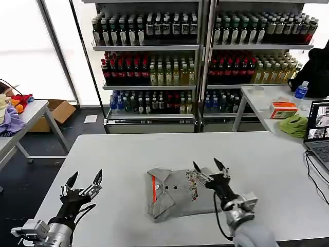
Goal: Fold and organize the clothes.
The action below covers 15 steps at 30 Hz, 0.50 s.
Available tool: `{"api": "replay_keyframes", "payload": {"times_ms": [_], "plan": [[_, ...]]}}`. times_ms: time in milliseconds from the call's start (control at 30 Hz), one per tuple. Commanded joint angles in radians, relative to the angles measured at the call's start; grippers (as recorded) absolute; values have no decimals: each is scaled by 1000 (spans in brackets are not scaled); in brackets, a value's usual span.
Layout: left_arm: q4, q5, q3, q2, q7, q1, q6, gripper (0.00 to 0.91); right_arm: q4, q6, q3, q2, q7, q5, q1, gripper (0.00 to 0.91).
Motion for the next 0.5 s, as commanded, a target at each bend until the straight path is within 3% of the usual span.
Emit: {"api": "replay_keyframes", "payload": {"times_ms": [33,267,500], "plan": [[-14,128,17,-7,32,86,-98,907,37,275,396,-9,-166,95,-387,907],[-6,166,16,-32,53,133,-136,907,64,263,414,45,-178,103,-450,907],[9,169,14,-17,51,149,-157,907,78,257,372,52,-192,34,-459,907]]}}
